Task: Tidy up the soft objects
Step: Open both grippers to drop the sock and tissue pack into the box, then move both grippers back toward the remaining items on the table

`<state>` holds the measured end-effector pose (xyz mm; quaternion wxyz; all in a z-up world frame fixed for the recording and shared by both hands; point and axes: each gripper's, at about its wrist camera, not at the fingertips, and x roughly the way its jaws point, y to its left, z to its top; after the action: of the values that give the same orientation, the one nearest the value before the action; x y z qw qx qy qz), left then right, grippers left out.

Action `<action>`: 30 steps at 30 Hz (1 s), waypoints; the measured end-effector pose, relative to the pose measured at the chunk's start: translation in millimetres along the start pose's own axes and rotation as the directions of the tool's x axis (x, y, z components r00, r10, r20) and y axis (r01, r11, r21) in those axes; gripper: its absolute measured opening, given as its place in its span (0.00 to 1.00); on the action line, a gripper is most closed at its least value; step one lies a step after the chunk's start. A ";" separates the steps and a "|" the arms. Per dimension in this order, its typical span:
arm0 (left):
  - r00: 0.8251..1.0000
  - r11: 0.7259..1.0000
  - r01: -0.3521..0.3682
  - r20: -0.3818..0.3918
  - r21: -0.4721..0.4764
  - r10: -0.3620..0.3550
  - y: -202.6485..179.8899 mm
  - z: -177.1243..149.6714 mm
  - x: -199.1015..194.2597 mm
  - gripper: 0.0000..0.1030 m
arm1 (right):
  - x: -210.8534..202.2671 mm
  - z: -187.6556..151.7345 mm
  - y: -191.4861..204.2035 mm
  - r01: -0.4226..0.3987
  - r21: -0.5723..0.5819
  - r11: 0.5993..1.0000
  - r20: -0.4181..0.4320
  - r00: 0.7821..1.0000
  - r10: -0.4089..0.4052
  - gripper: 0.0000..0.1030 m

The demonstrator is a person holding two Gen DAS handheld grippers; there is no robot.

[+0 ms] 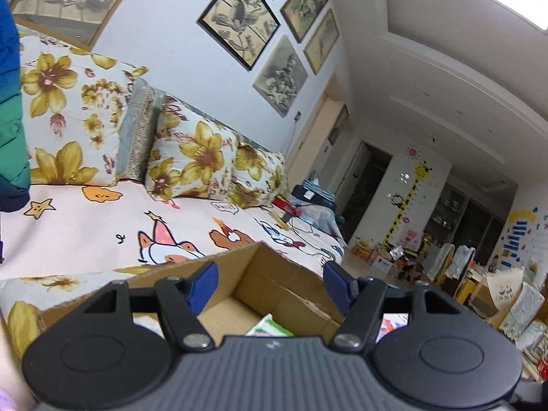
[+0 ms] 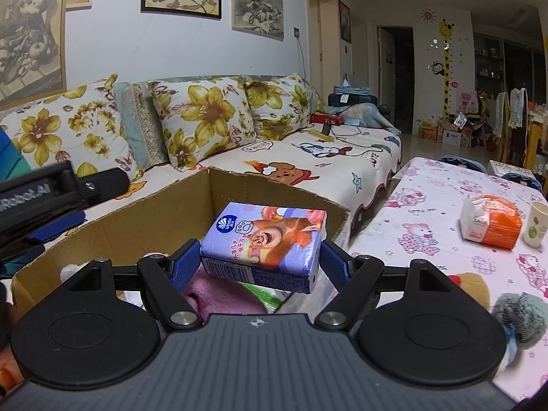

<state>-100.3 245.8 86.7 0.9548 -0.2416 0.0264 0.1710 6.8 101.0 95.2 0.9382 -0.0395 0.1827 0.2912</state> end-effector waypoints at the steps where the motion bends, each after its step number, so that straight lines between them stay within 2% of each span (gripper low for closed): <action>1: 1.000 1.000 -0.003 0.007 -0.004 0.003 1.2 0.3 -1.2 0.65 | 0.3 -1.2 0.3 -0.006 0.001 1.000 -0.004 1.000 0.006 0.92; 5: 1.000 1.000 -0.019 0.023 -0.008 0.020 4.0 3.1 -0.5 0.65 | 6.5 -1.2 3.6 -0.024 0.008 1.000 -0.010 1.000 0.024 0.99; 8: 1.000 1.000 -0.025 0.016 -0.009 0.025 6.1 3.1 0.1 0.66 | 4.0 -3.2 4.2 -0.018 0.018 1.000 -0.011 1.000 0.019 0.99; 15: 0.999 1.000 -0.029 0.018 0.001 0.029 5.5 3.5 -0.4 0.72 | -24.7 -4.3 -7.1 0.025 0.076 0.997 0.045 0.999 -0.028 0.99; 22: 1.000 0.999 -0.021 0.021 0.049 0.020 -1.4 2.0 -1.0 0.86 | -53.2 -11.7 -16.7 0.093 0.117 0.989 0.063 0.993 -0.101 0.99; 26: 1.000 0.997 0.006 0.018 0.079 -0.008 -7.4 -0.6 -1.9 0.88 | -57.9 -17.8 -21.5 0.131 0.139 0.982 0.033 0.990 -0.137 0.99; 27: 1.000 0.996 0.014 0.016 0.086 -0.015 -9.0 -1.5 -2.1 0.90 | -58.6 -19.3 -22.0 0.139 0.142 0.980 0.022 0.989 -0.143 0.99; 28: 1.000 0.996 0.019 0.014 0.091 -0.020 -10.2 -2.1 -2.2 0.95 | -59.9 -20.8 -22.8 0.142 0.146 0.979 0.013 0.989 -0.146 0.99; 30: 0.999 0.994 0.033 0.017 0.106 -0.035 -13.2 -3.0 -3.3 0.97 | -61.1 -22.7 -24.0 0.142 0.160 0.977 0.002 0.990 -0.144 0.99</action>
<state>-98.8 232.4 90.4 0.9692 -0.1896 0.0221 0.1554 -33.7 44.6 95.6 0.9581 0.0245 0.1959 0.2075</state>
